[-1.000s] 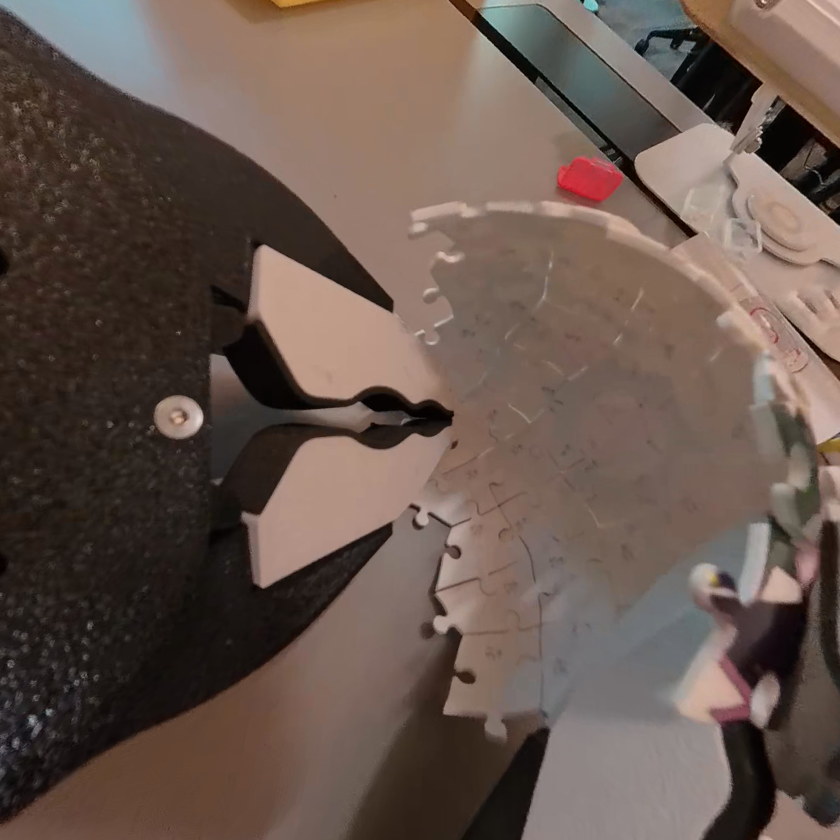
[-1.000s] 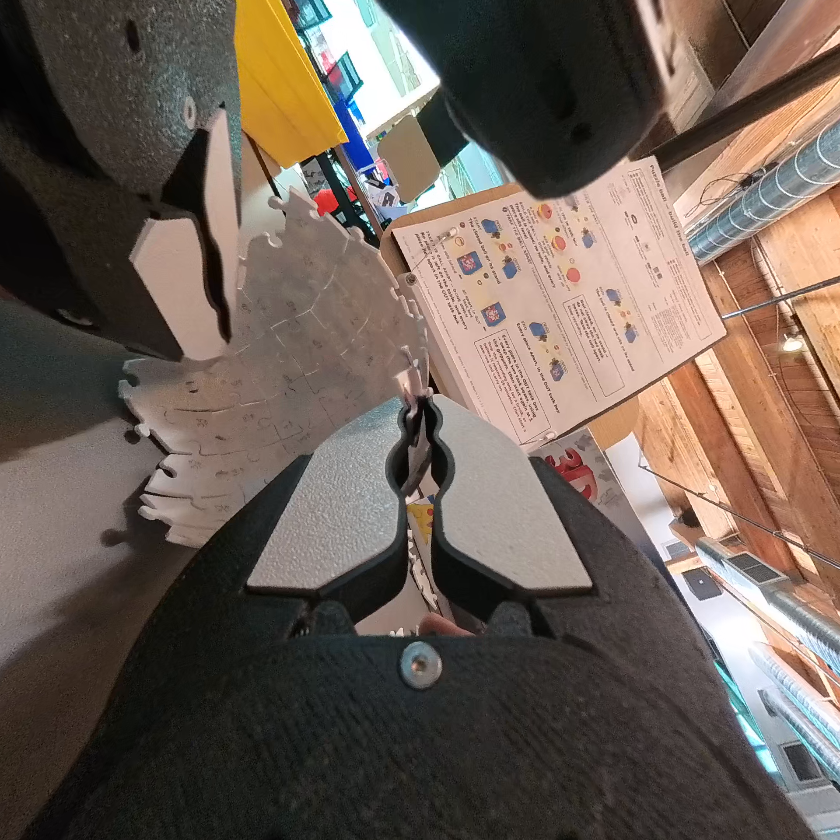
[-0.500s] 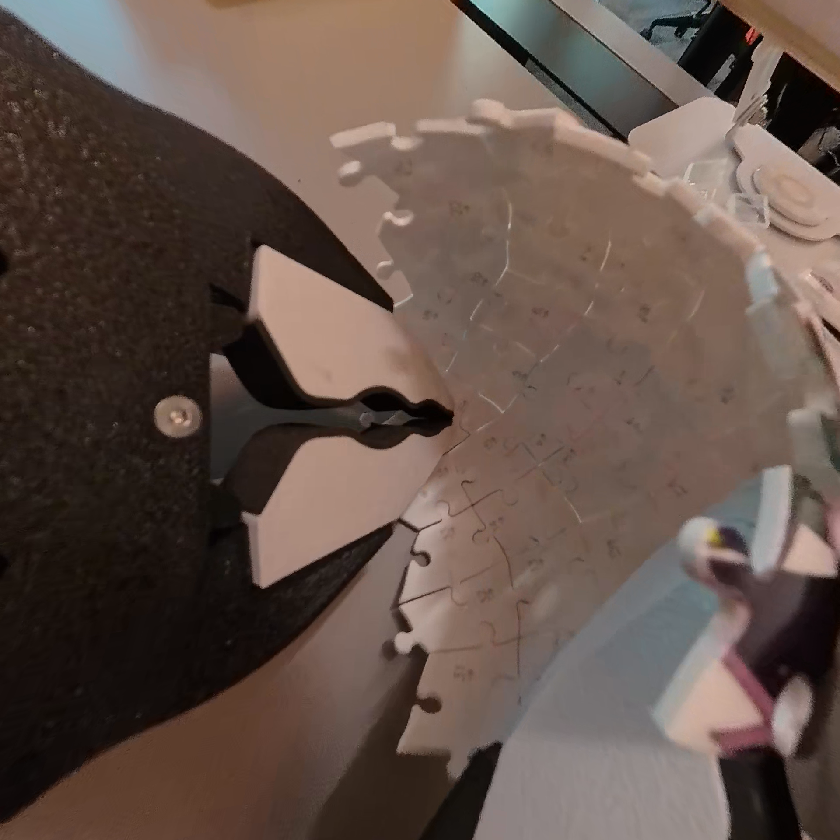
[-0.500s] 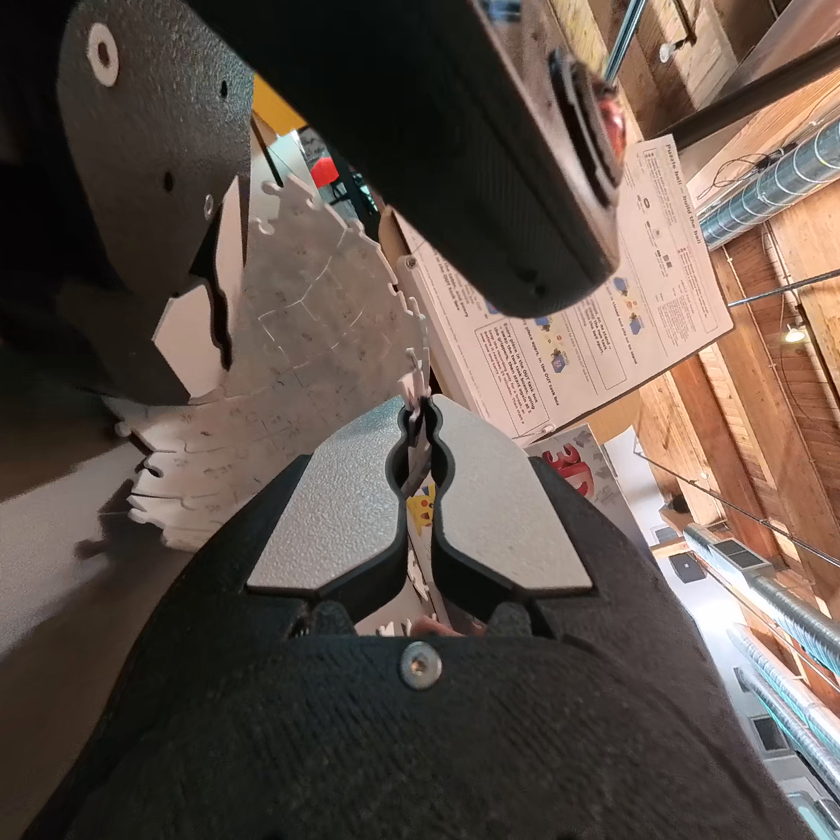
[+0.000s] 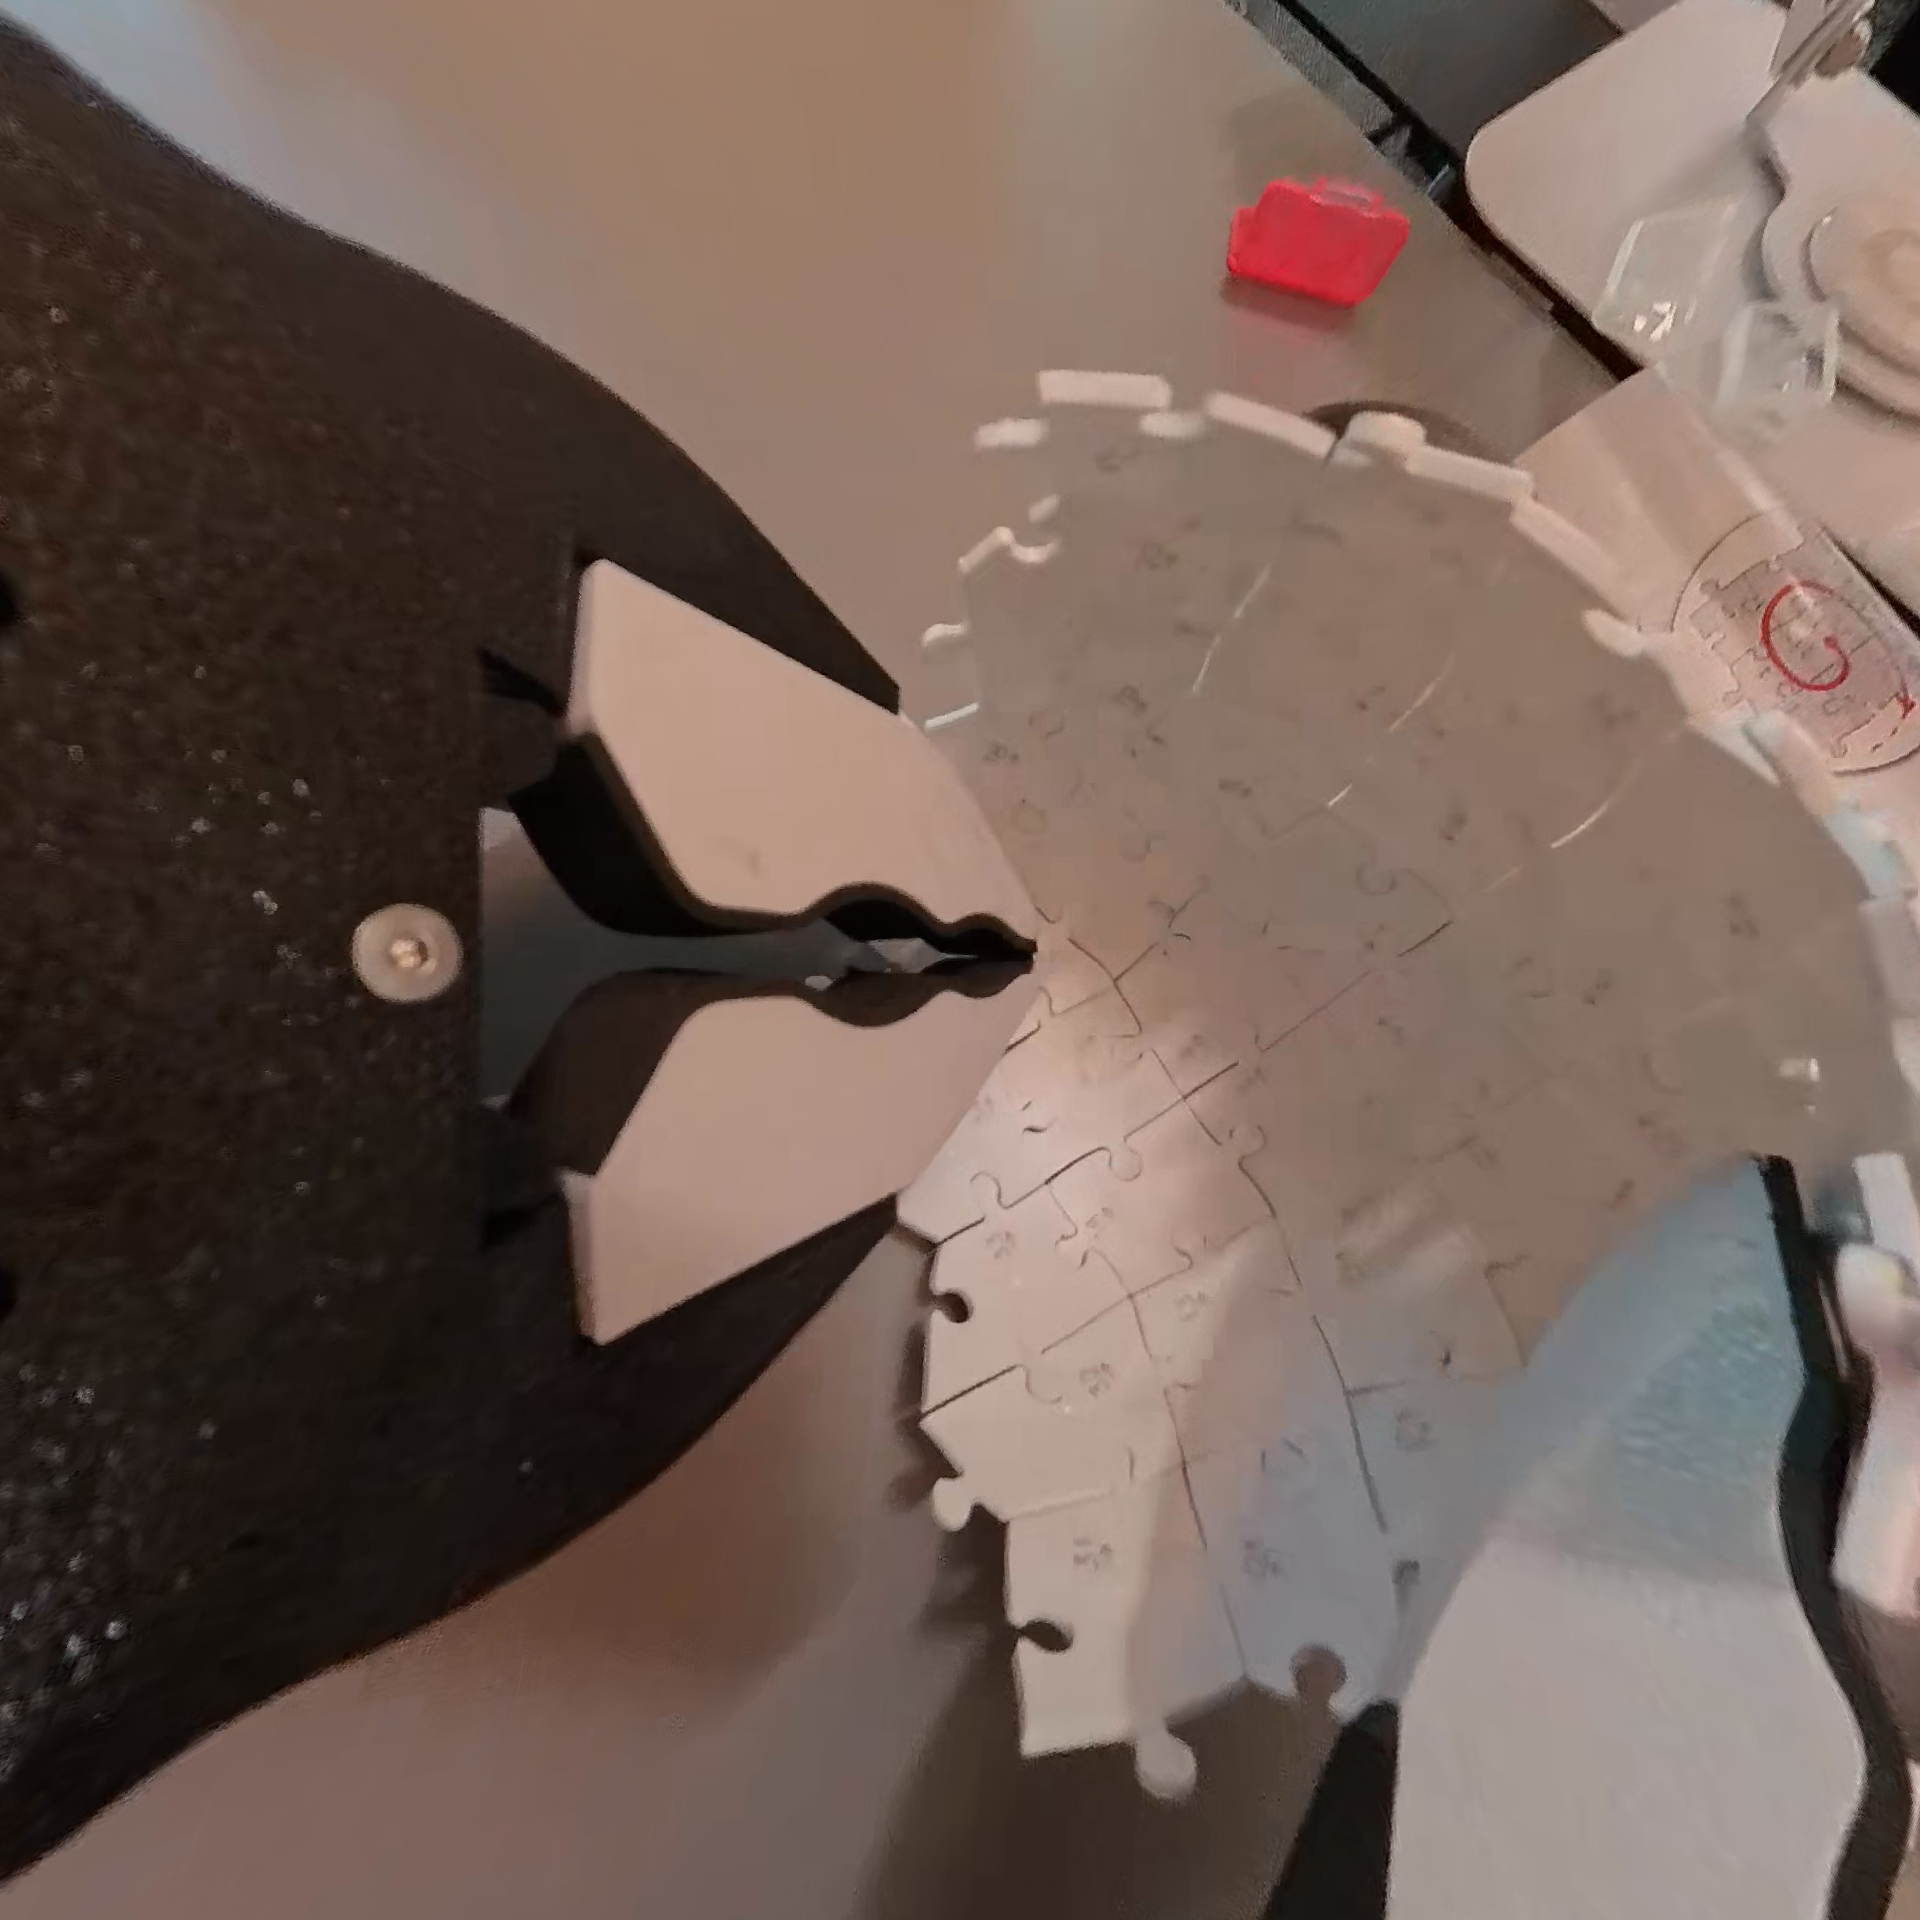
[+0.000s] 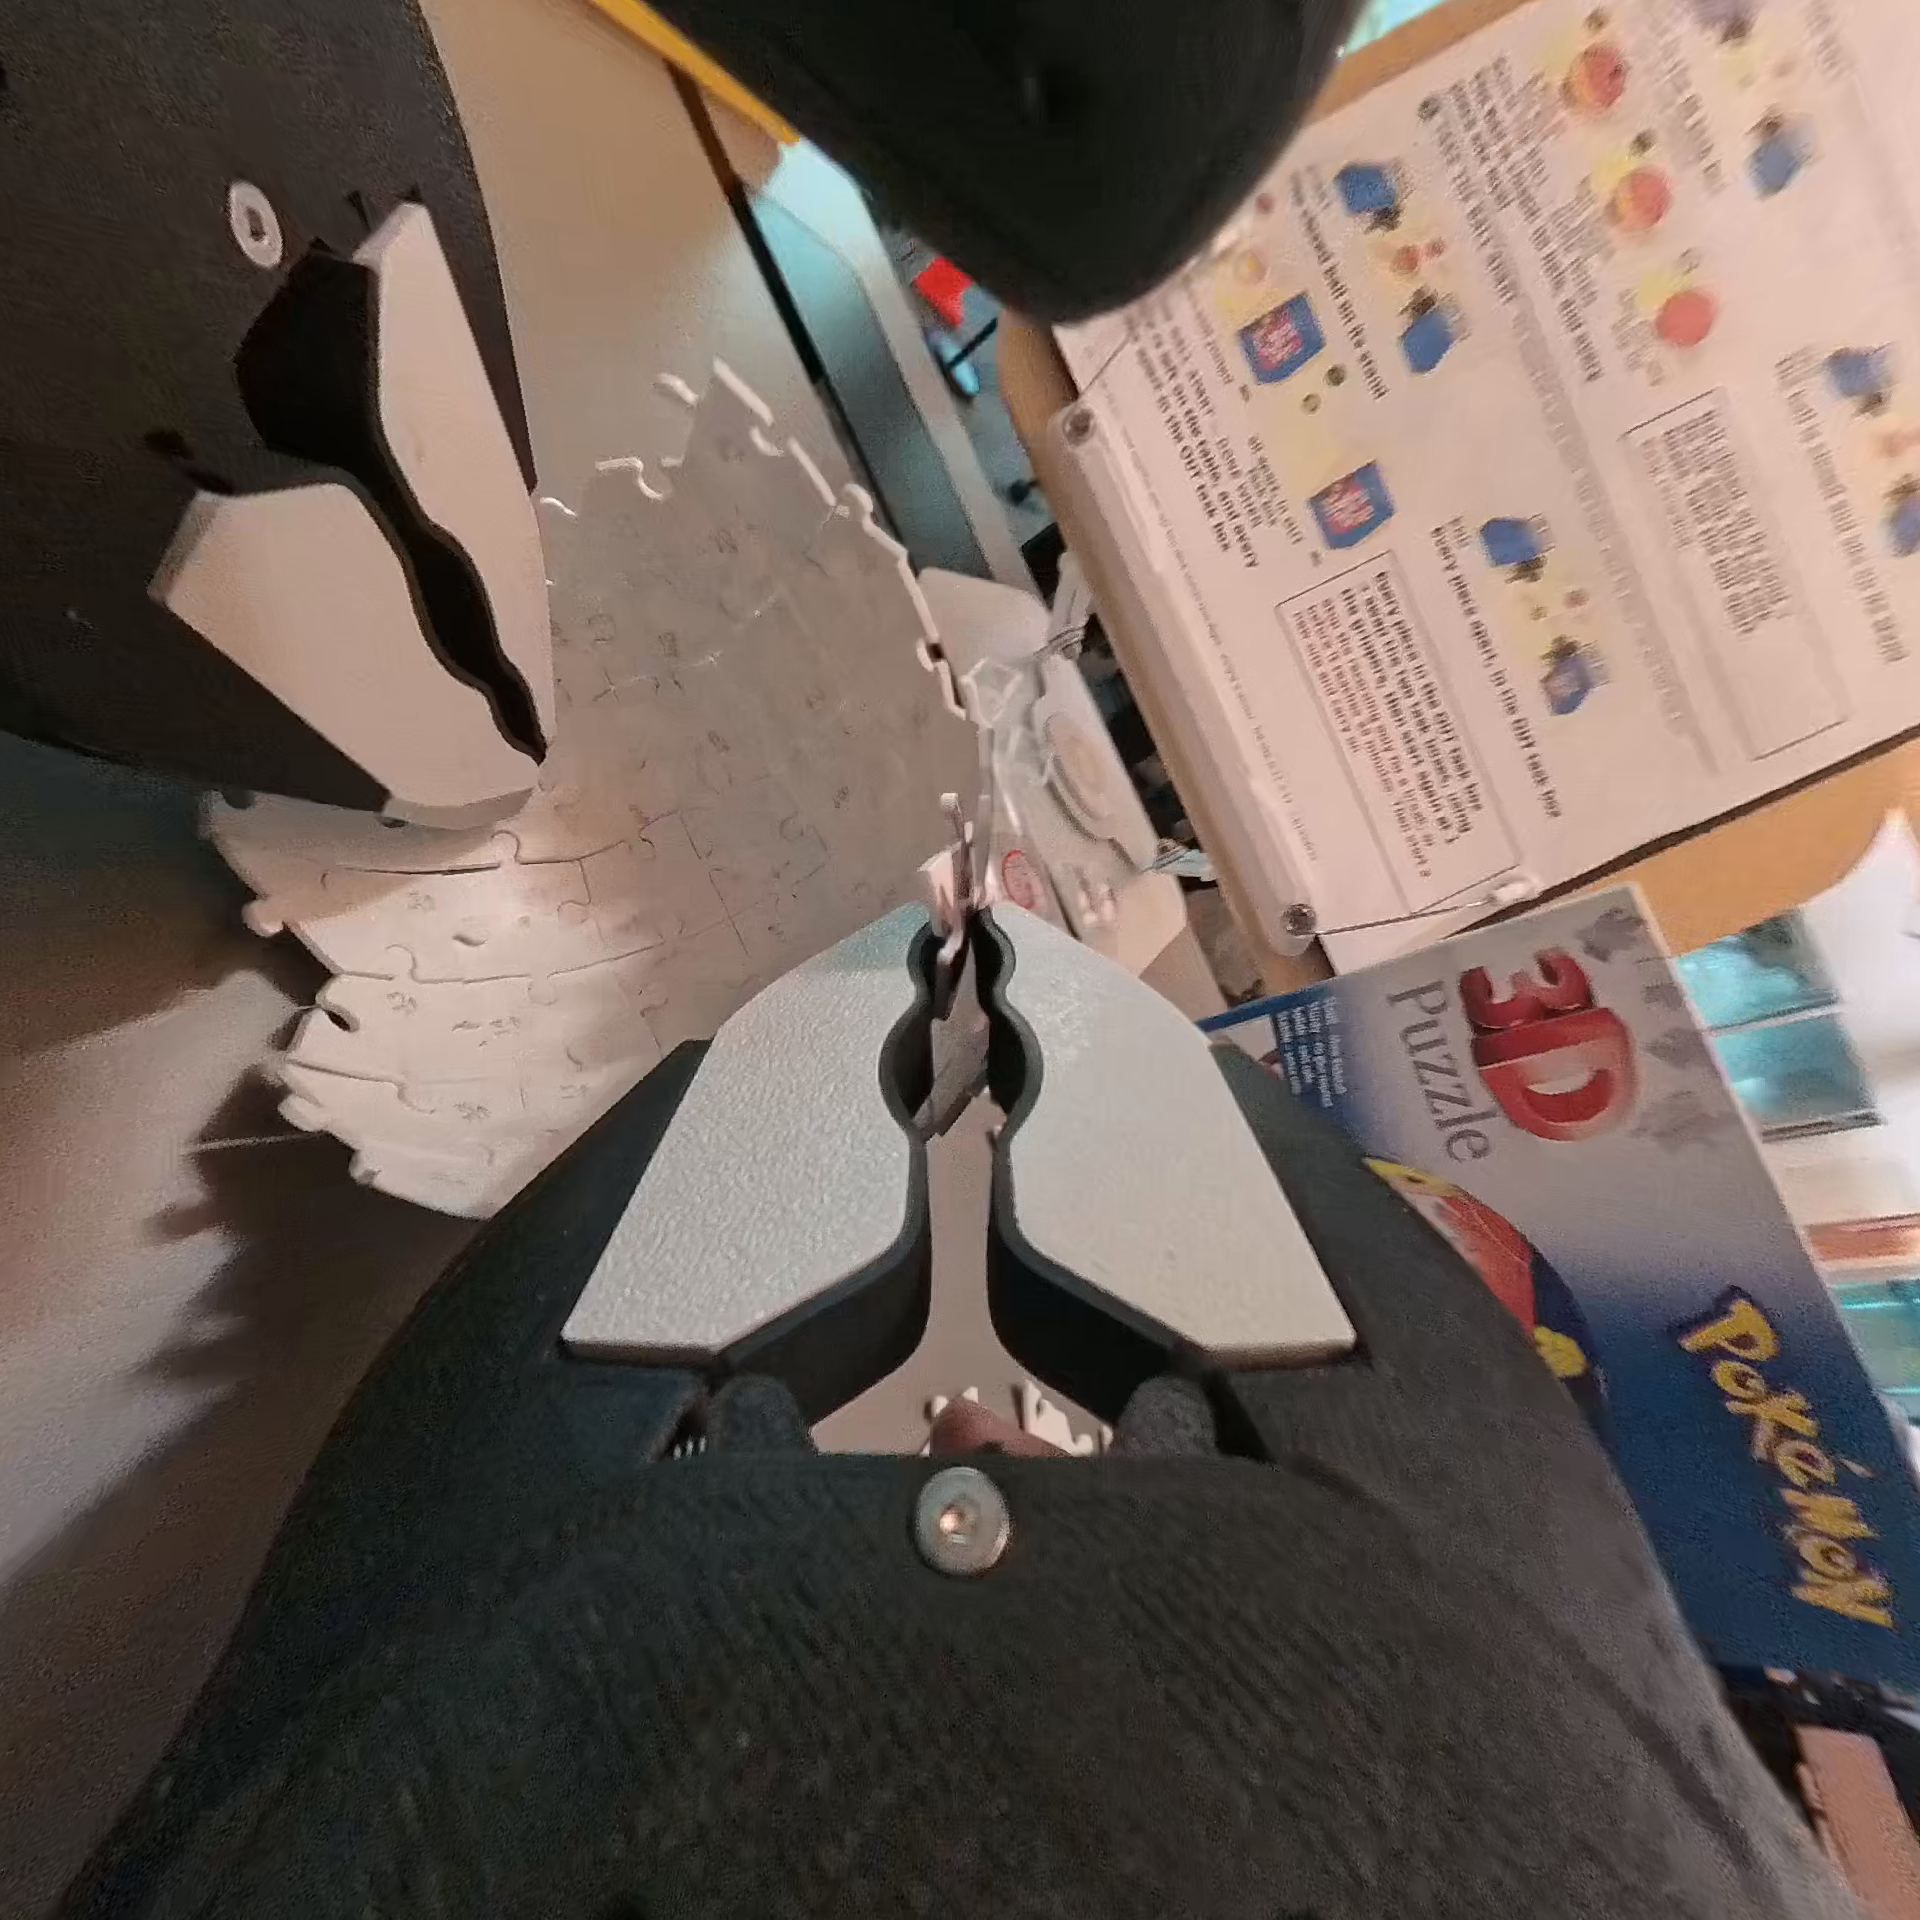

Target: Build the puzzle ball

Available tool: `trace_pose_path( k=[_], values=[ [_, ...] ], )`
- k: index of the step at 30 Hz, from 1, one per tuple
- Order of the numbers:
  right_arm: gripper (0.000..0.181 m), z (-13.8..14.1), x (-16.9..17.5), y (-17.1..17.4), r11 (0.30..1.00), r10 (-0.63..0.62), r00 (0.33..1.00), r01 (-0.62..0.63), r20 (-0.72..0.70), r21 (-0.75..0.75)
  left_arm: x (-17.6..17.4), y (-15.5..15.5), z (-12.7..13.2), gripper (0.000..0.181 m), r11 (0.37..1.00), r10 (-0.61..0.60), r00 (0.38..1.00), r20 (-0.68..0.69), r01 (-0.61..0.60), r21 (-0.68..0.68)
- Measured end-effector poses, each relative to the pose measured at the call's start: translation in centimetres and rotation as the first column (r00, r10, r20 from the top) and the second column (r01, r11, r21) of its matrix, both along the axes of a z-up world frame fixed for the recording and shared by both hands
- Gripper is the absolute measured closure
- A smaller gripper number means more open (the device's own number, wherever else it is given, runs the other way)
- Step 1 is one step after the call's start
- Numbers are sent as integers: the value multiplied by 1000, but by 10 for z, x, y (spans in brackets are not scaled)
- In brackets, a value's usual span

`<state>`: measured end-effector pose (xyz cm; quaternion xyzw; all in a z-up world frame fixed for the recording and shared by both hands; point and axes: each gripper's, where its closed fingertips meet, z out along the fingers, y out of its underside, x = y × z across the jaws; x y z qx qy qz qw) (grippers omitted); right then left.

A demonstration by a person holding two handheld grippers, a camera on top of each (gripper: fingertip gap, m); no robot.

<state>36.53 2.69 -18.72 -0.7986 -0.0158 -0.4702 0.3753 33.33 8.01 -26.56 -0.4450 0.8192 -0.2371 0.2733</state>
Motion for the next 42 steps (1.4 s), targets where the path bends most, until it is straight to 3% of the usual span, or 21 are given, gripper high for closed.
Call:
trace_pose_path(
  k=[8, 13, 16, 17, 19, 22, 25, 29, 31, 34, 39, 42],
  values=[
    [176, -9, 10, 0, 1000, -15, 976, 10, -219, -25, 8, -11, 20, 181, 984, -10, 998, -62, -1, -181],
    [176, -9, 11, 0, 1000, -25, 977, 22, -214, -19, 12, -4, 50, 181, 943, 47, 998, 50, -28, -330],
    [176, -10, 11, -1, 999, -35, 978, 31, -204, -21, 10, 11, 52, 181, 941, 90, 994, 67, -63, -332],
    [176, -10, 11, -2, 999, -38, 978, 36, -205, -16, 9, 16, 52, 166, 941, 111, 991, 67, -83, -327],
    [176, -11, 11, -3, 999, -40, 975, 43, -217, 7, 6, 26, 51, 154, 927, 168, 984, 68, -134, -350],
    [176, -12, 10, -7, 997, -53, 970, 65, -236, 47, -1, 35, 51, 138, 861, 243, 969, 42, -196, -470],
    [176, -14, 8, -10, 992, -77, 970, 99, -231, 82, -13, 39, 35, 129, 769, 266, 957, -118, -284, -572],
    [177, -11, 2, -12, 981, -100, 975, 130, -199, 141, -20, 27, 17, 126, 619, 194, 930, -313, -363, -697],
    [177, -10, 0, -14, 978, -119, 977, 146, -175, 151, -21, 19, 14, 130, 583, 155, 926, -343, -366, -726],
    [177, -11, -2, -18, 968, -145, 976, 174, -165, 182, -19, 16, 10, 135, 624, 144, 937, -319, -336, -705],
    [177, -10, -8, -22, 958, -176, 975, 202, -138, 204, -13, 22, 7, 144, 772, 181, 960, -212, -272, -575],
    [177, -7, -14, -23, 951, -202, 974, 220, -104, 216, -12, 20, 5, 145, 806, 185, 963, -196, -262, -530]
  ],
)
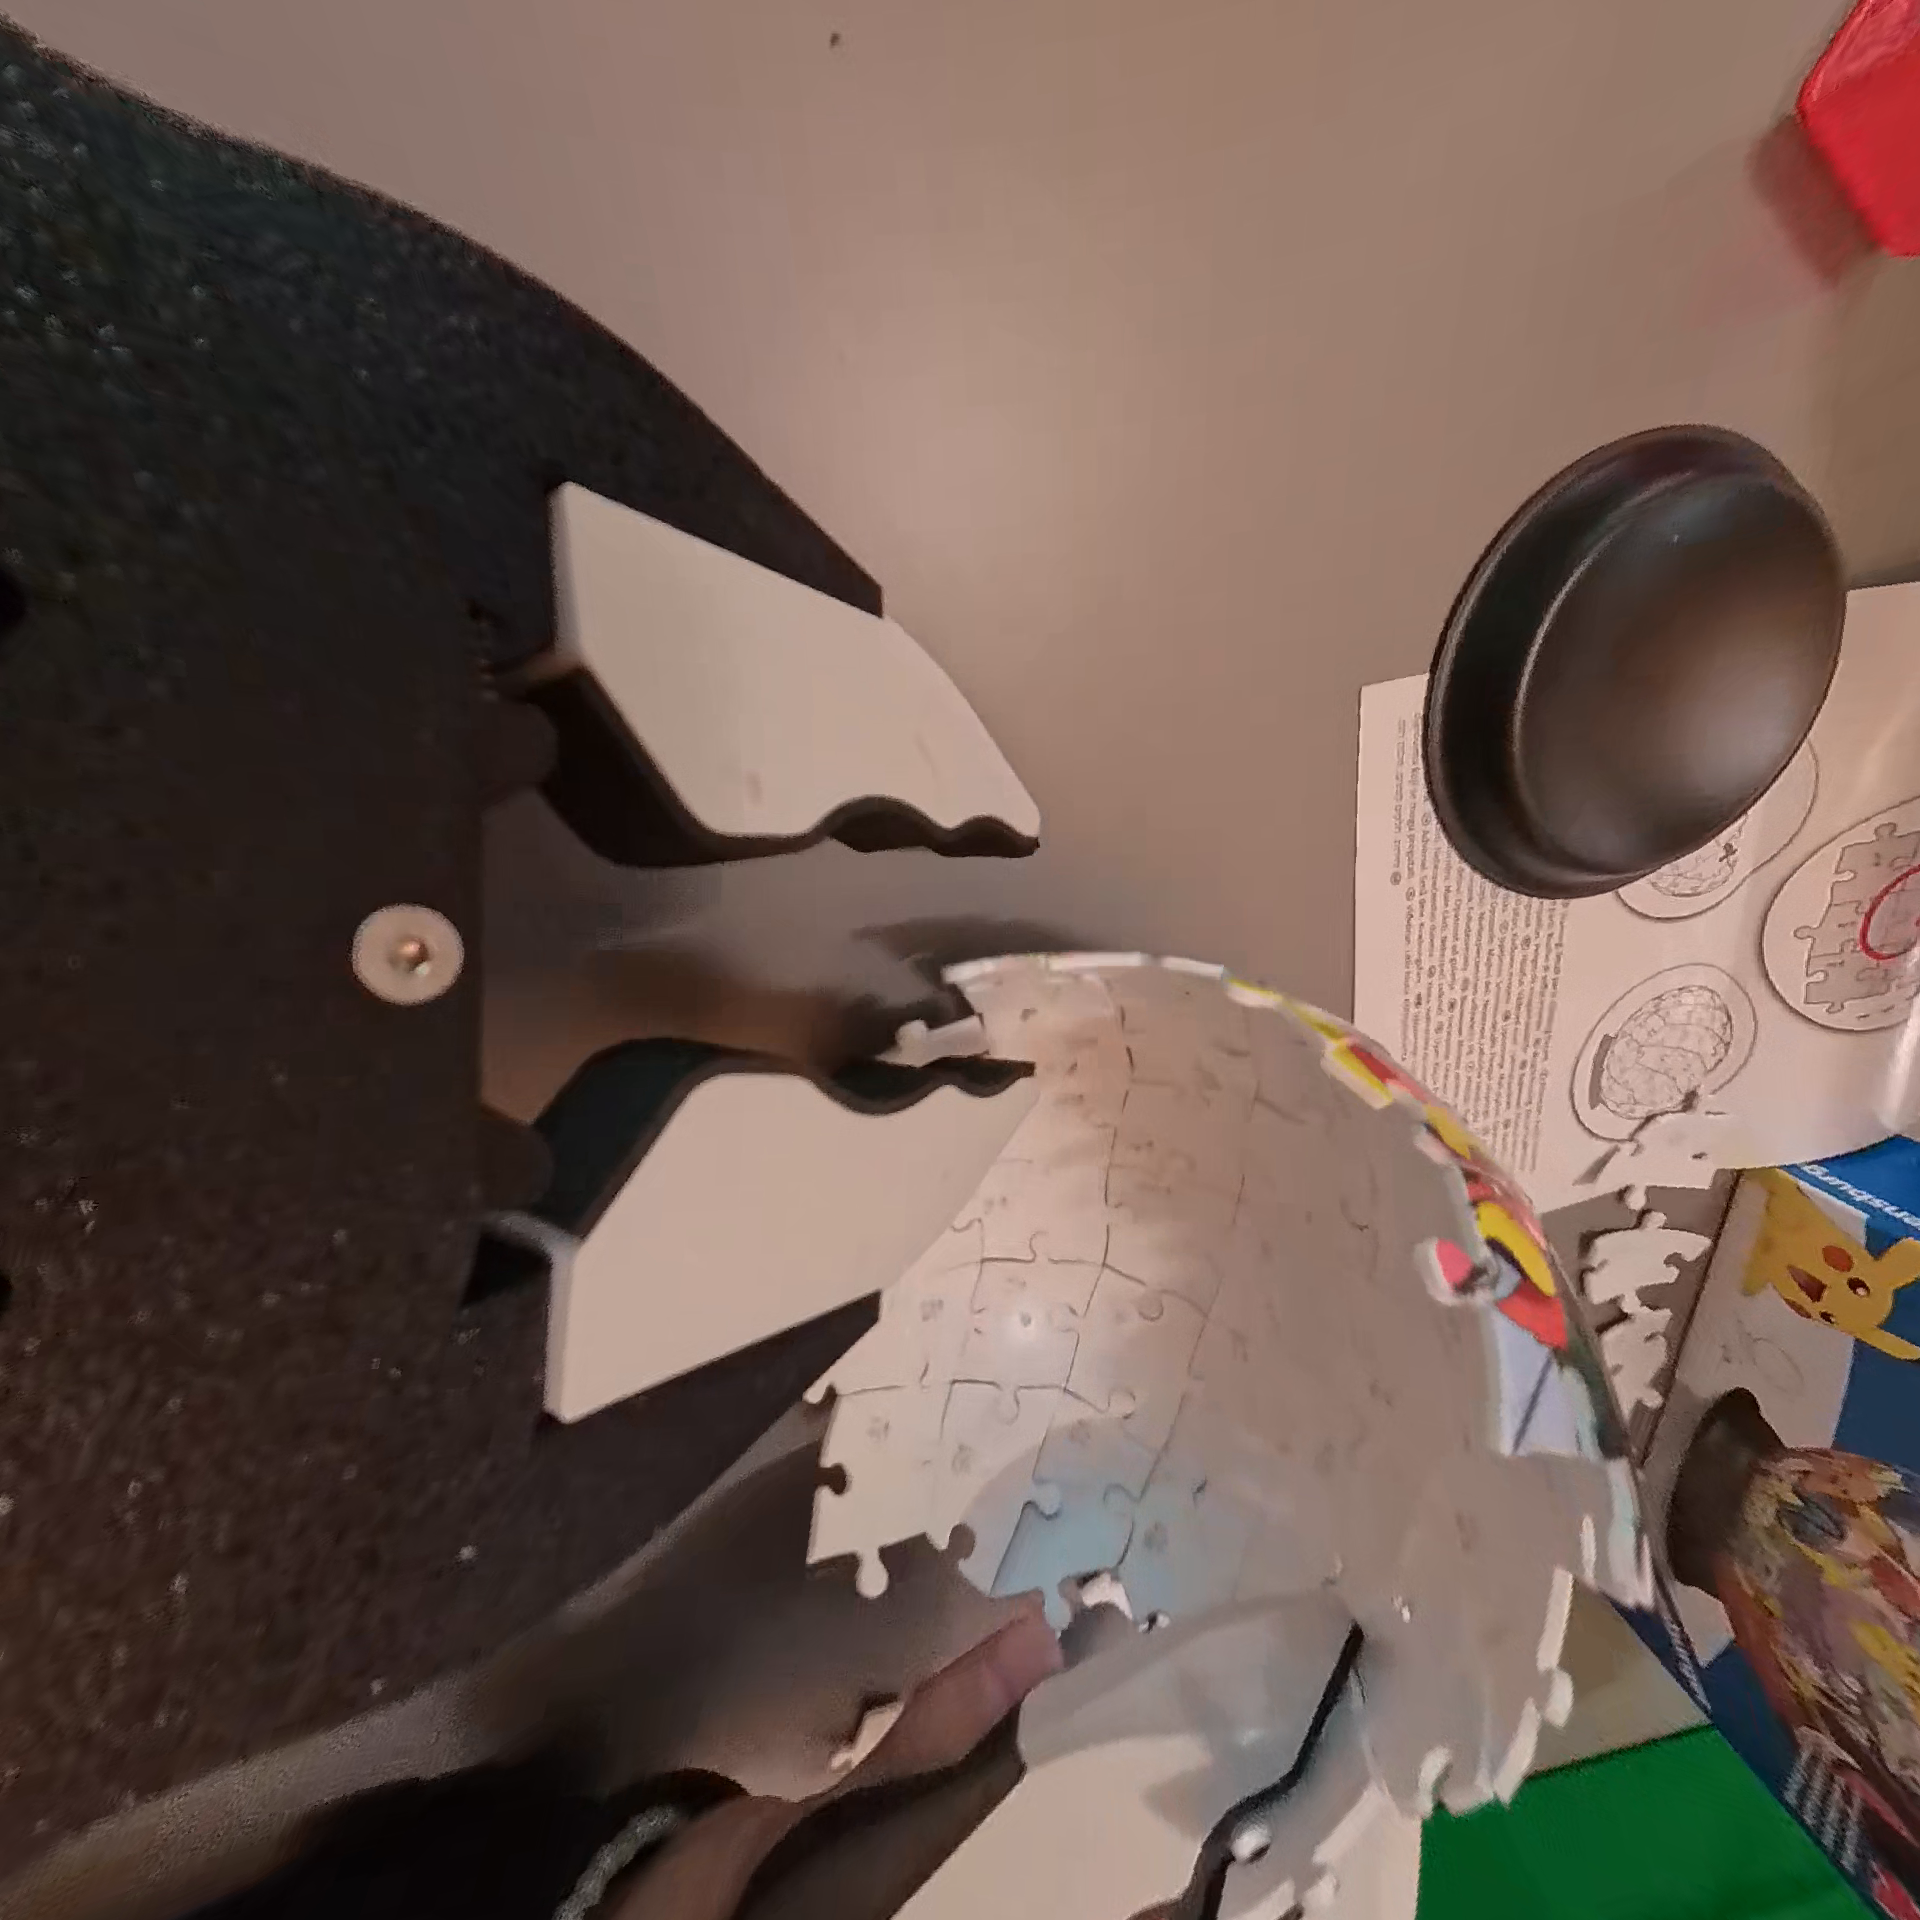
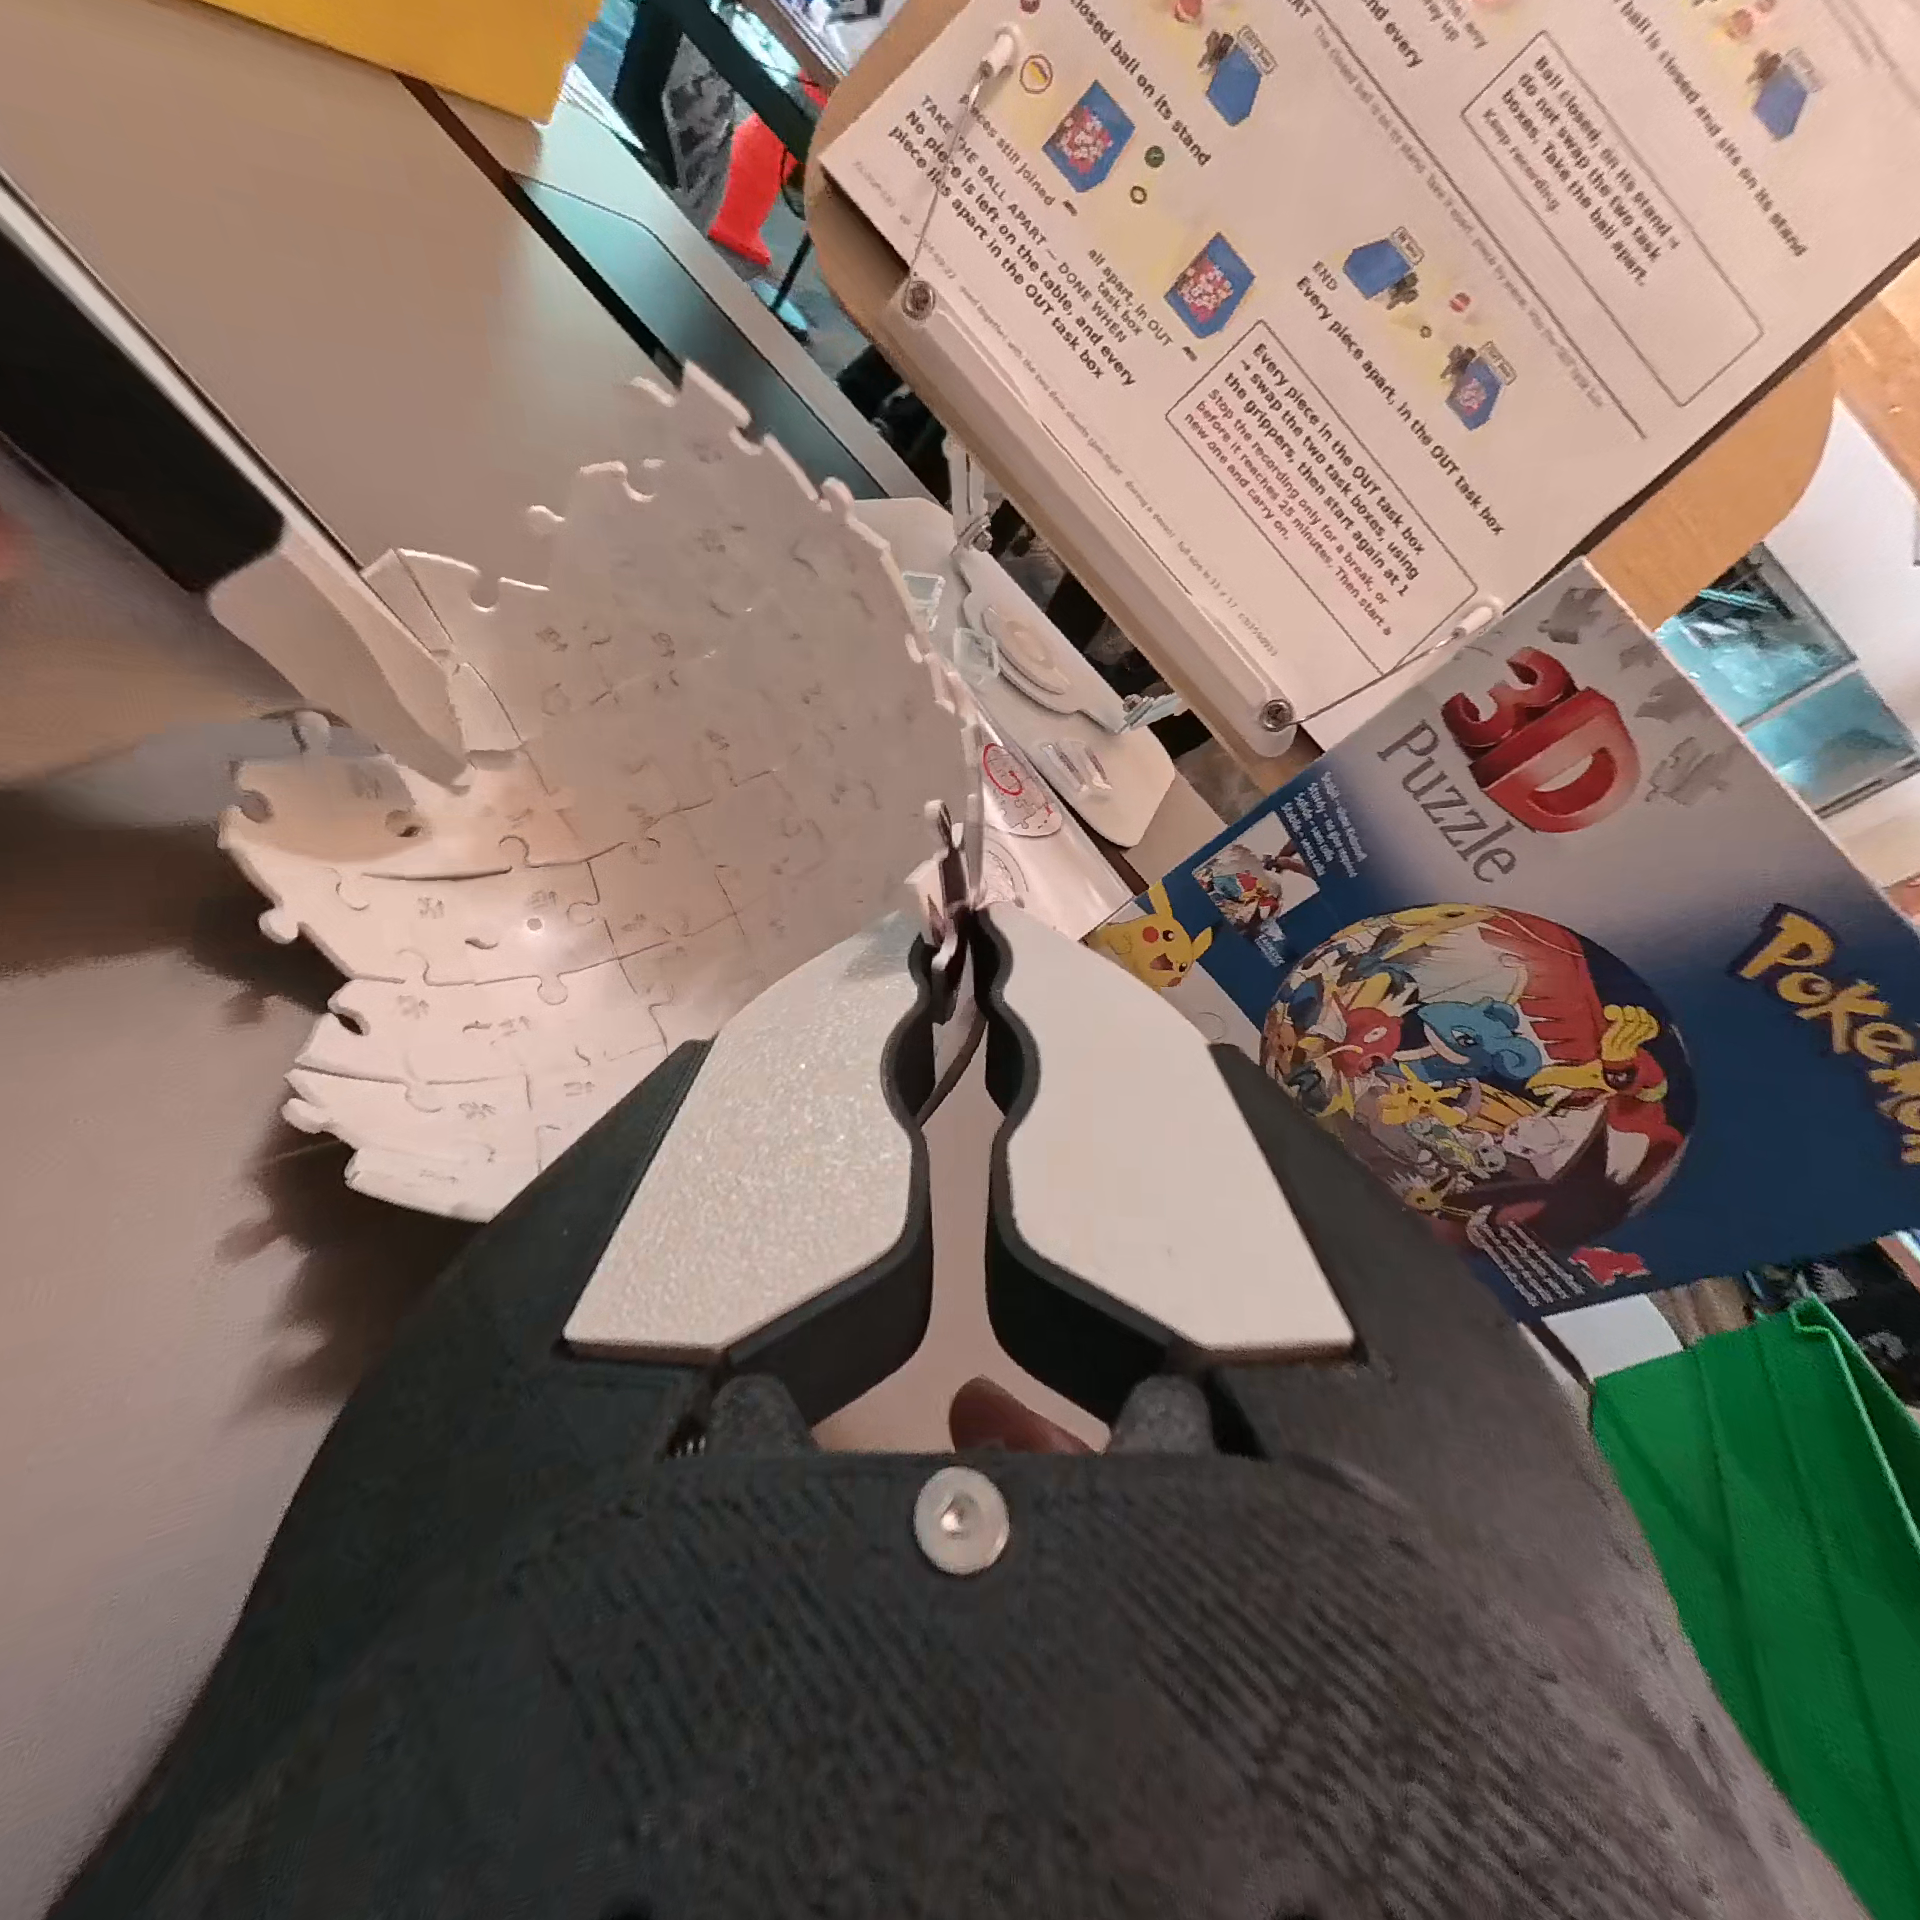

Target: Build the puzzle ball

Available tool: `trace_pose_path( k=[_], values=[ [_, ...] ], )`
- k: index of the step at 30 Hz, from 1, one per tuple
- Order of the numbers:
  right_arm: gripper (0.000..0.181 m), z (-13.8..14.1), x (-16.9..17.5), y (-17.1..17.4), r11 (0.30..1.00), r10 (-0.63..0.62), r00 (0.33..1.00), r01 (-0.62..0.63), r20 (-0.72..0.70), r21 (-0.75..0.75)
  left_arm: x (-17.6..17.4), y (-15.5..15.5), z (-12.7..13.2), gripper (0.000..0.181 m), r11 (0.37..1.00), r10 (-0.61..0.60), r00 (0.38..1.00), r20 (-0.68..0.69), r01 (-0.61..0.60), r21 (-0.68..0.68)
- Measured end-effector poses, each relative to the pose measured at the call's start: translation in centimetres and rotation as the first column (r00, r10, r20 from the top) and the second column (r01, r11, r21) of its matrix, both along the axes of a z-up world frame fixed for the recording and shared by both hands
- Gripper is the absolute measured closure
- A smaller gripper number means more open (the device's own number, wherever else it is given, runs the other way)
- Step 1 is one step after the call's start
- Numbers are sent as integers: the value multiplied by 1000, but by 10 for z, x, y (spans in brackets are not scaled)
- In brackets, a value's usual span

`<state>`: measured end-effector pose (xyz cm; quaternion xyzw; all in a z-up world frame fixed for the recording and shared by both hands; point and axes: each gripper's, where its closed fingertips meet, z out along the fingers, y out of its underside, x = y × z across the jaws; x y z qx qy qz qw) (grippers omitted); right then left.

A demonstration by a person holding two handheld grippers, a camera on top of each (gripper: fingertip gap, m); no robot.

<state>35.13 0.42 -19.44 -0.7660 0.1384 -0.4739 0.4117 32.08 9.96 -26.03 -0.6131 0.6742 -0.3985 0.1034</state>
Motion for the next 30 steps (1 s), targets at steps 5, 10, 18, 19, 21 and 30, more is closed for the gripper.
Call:
trace_pose_path(
  k=[5, 10, 18, 19, 21, 30],
  values=[
    [177, 7, -14, 5, 1000, 14, 997, -14, 80, -2, 3, -6, -5, 150, 1000, 0, 1000, -30, 0, -19],
    [177, 12, -21, 9, 1000, 30, 993, -31, 117, 2, 3, -6, -8, 157, 999, 8, 997, -72, -11, -50],
    [177, 13, -25, 11, 997, 46, 992, -52, 114, 51, -1, -17, -9, 165, 989, -64, 989, -130, 46, -139],
    [177, 13, -26, 10, 997, 48, 992, -54, 115, 53, -1, -17, -10, 167, 988, -70, 988, -135, 50, -145],
    [177, 12, -27, 10, 996, 49, 993, -57, 106, 70, -1, -19, -10, 167, 984, -84, 985, -149, 58, -168],
    [176, 10, -28, 8, 994, 48, 995, -56, 91, 89, -2, -22, -8, 172, 976, -114, 981, -158, 81, -202]
  ],
)
